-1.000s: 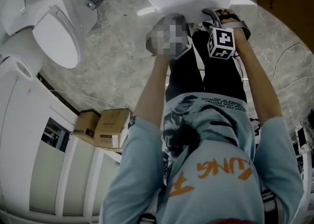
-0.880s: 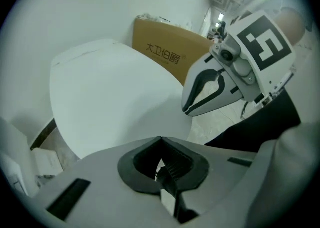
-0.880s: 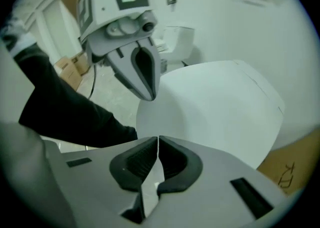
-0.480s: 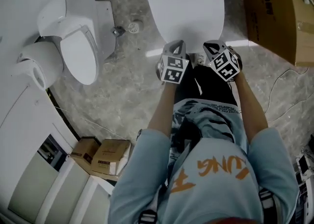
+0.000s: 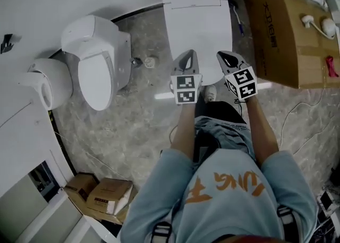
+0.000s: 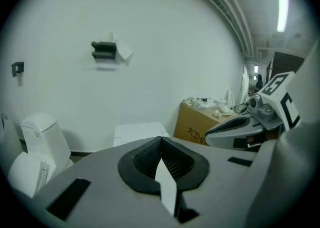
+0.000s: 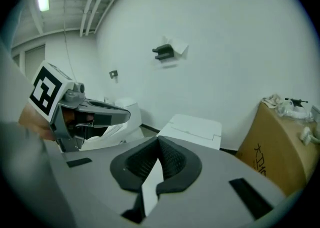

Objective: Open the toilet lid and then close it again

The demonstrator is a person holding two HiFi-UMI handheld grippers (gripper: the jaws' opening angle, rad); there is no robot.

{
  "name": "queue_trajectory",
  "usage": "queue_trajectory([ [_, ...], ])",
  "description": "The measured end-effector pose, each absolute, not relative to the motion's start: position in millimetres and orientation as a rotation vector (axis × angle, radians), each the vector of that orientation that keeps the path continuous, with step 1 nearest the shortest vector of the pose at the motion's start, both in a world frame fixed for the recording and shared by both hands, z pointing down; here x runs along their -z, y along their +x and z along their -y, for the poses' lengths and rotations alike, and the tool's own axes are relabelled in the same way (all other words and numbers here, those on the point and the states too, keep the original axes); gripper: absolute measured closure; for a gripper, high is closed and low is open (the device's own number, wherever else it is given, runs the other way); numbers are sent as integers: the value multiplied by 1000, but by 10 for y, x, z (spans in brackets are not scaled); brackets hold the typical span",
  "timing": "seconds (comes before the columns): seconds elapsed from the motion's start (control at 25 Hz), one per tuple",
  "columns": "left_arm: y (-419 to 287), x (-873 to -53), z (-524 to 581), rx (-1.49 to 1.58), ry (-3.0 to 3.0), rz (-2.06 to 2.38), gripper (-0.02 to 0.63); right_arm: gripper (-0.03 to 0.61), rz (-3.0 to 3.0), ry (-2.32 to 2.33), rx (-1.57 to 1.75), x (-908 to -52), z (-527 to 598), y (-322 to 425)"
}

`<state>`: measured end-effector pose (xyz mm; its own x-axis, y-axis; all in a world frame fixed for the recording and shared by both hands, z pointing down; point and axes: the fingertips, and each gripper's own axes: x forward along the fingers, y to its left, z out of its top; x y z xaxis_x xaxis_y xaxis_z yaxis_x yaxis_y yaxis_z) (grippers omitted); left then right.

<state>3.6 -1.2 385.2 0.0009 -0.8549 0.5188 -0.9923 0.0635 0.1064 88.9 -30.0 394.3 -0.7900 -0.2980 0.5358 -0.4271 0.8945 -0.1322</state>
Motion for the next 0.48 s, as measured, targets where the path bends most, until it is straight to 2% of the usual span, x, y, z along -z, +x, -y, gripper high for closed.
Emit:
queue_trajectory([
  [0.48, -285, -1704, 373, -142, 1993, 2254, 588, 566, 2814, 875, -283, -2027, 939, 901],
])
